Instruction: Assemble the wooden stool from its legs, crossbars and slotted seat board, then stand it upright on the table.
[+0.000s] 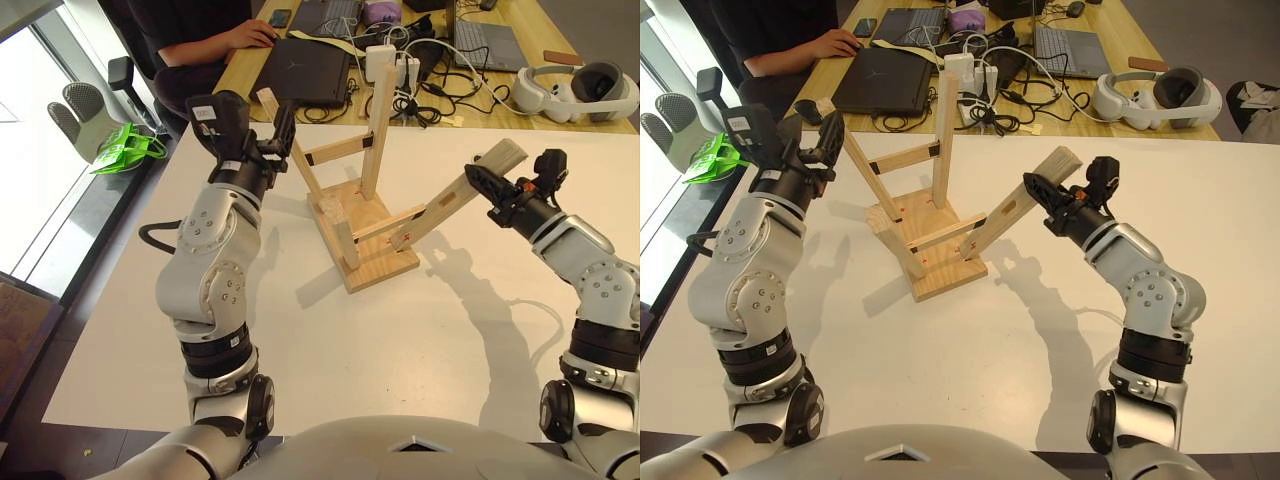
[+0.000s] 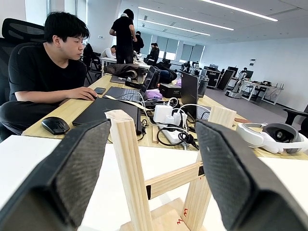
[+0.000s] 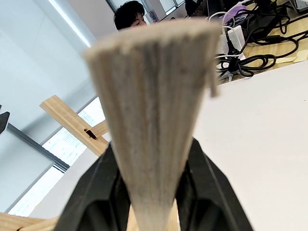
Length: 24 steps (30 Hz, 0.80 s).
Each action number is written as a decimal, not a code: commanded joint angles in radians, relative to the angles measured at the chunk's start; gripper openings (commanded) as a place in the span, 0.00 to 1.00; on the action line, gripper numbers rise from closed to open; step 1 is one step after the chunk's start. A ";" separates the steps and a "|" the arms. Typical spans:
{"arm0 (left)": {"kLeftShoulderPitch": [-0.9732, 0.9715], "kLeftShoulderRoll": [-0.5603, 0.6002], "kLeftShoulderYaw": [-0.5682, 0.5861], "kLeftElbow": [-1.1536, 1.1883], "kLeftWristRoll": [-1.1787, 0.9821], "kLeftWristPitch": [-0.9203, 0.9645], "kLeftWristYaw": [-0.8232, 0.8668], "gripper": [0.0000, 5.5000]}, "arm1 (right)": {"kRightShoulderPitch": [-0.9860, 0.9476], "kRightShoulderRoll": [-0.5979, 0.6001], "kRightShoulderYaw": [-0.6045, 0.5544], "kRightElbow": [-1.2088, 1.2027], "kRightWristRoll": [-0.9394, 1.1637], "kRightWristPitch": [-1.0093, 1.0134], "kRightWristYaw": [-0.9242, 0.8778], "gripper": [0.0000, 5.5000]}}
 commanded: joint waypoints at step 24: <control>0.281 -0.190 -0.088 -0.306 0.048 0.125 0.208 0.58 | -0.021 -0.053 0.343 -0.036 -0.268 -0.030 0.079 0.18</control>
